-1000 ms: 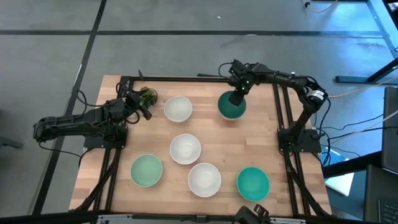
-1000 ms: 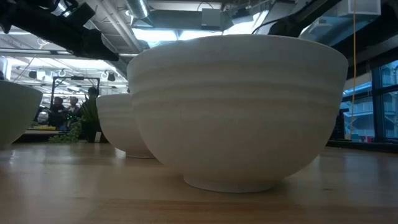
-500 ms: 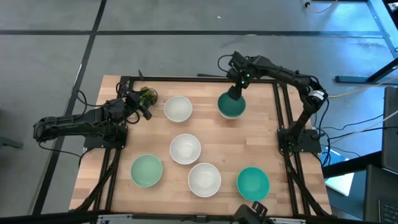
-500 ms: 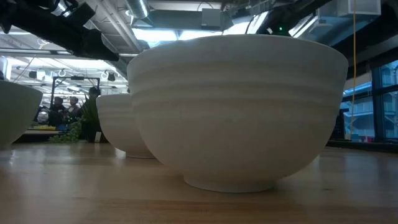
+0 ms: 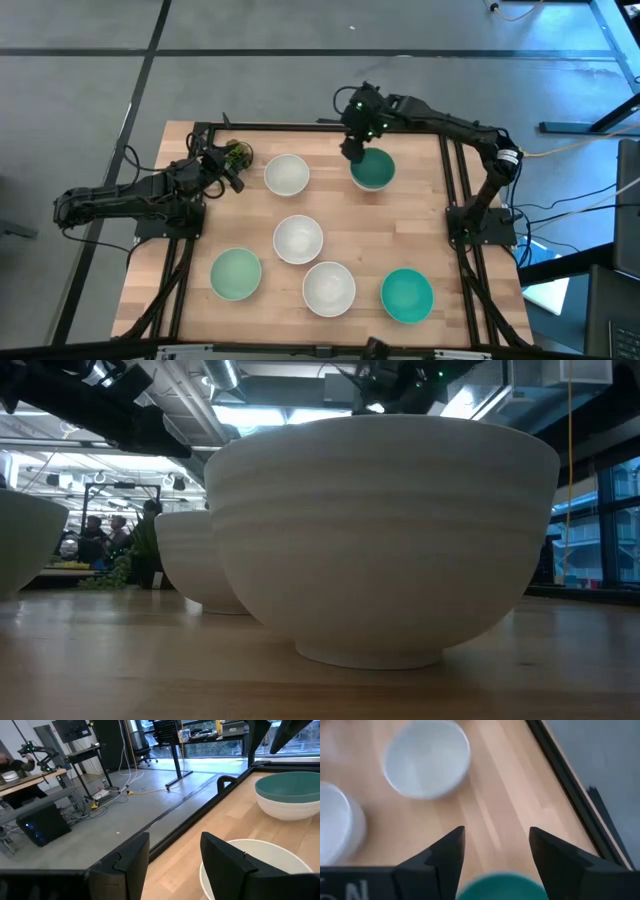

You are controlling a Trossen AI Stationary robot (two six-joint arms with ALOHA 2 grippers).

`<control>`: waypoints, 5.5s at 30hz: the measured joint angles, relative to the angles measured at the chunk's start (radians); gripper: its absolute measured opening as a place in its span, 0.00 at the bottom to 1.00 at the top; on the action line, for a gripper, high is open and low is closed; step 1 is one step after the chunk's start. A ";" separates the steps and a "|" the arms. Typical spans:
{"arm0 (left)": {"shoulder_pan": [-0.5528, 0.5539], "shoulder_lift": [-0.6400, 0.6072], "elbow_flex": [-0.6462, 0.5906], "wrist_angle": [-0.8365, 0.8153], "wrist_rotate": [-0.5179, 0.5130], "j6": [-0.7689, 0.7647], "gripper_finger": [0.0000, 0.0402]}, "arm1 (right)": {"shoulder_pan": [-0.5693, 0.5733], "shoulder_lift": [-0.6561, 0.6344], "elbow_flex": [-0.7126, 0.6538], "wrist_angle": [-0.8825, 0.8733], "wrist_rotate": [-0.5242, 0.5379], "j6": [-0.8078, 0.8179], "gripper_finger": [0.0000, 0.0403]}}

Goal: Nest bowls inside each other
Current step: Stack the top white bowl on top of the dark green bowl

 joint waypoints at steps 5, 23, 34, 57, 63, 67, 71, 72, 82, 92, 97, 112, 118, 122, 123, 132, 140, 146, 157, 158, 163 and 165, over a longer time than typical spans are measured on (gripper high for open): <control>0.000 0.000 0.000 0.000 0.002 -0.001 0.43 | 0.036 0.034 0.000 0.063 -0.018 0.034 0.55; -0.001 0.191 0.016 0.059 0.284 -0.045 0.43 | 0.068 0.062 0.000 0.034 -0.019 0.027 0.55; -0.019 0.532 0.344 -0.219 0.375 0.080 0.41 | 0.083 -0.057 -0.035 -0.046 0.008 -0.051 0.55; -0.107 0.843 0.417 -0.375 0.401 0.137 0.41 | 0.078 -0.730 -0.741 0.353 0.097 0.206 0.55; -0.095 0.935 0.417 -0.372 0.395 0.138 0.41 | 0.082 -0.730 -0.744 0.369 0.096 0.195 0.55; -0.084 0.977 0.416 -0.359 0.393 0.138 0.41 | 0.082 -0.730 -0.744 0.378 0.096 0.188 0.55; -0.076 0.994 0.416 -0.344 0.382 0.140 0.40 | 0.082 -0.730 -0.744 0.375 0.096 0.186 0.55; -0.072 0.996 0.416 -0.339 0.379 0.140 0.39 | 0.082 -0.730 -0.744 0.375 0.096 0.186 0.55; -0.025 0.996 0.416 -0.335 0.412 0.139 0.14 | 0.082 -0.730 -0.744 0.373 0.096 0.181 0.55; 0.017 0.997 0.438 -0.310 0.458 0.112 0.01 | 0.048 -0.796 -0.744 0.327 0.130 0.154 0.55; 0.034 0.997 0.542 -0.309 0.507 0.156 0.01 | 0.017 -0.874 -0.744 0.261 0.139 0.135 0.55; 0.106 1.226 1.109 -0.441 0.779 0.333 0.00 | -0.014 -1.027 -0.745 0.178 0.194 0.155 0.55; 0.090 1.425 1.392 -0.558 0.853 0.399 0.00 | -0.014 -1.026 -0.745 0.126 0.194 0.166 0.55; 0.067 1.543 1.549 -0.622 0.854 0.448 0.00 | -0.014 -1.026 -0.745 0.119 0.194 0.169 0.55; 0.061 1.571 1.584 -0.645 0.855 0.452 0.00 | -0.014 -1.026 -0.745 0.119 0.194 0.168 0.55; 0.026 1.731 1.690 -0.696 0.854 0.465 0.00 | -0.014 -1.026 -0.745 0.102 0.194 0.164 0.55; 0.015 1.794 1.690 -0.659 0.846 0.474 0.00 | -0.014 -1.026 -0.745 0.087 0.202 0.165 0.55; 0.021 1.806 1.690 -0.663 0.824 0.473 0.00 | -0.014 -1.026 -0.745 0.087 0.202 0.165 0.55; 0.034 1.806 1.690 -0.677 0.819 0.453 0.09 | -0.014 -1.026 -0.745 0.083 0.202 0.165 0.55; 0.032 1.806 1.690 -0.681 0.818 0.453 0.09 | -0.014 -1.026 -0.745 0.081 0.202 0.165 0.55; 0.032 1.806 1.690 -0.686 0.820 0.436 0.14 | -0.014 -1.026 -0.745 0.071 0.202 0.164 0.55; 0.032 1.806 1.690 -0.687 0.820 0.420 0.20 | -0.014 -1.026 -0.745 0.071 0.202 0.163 0.55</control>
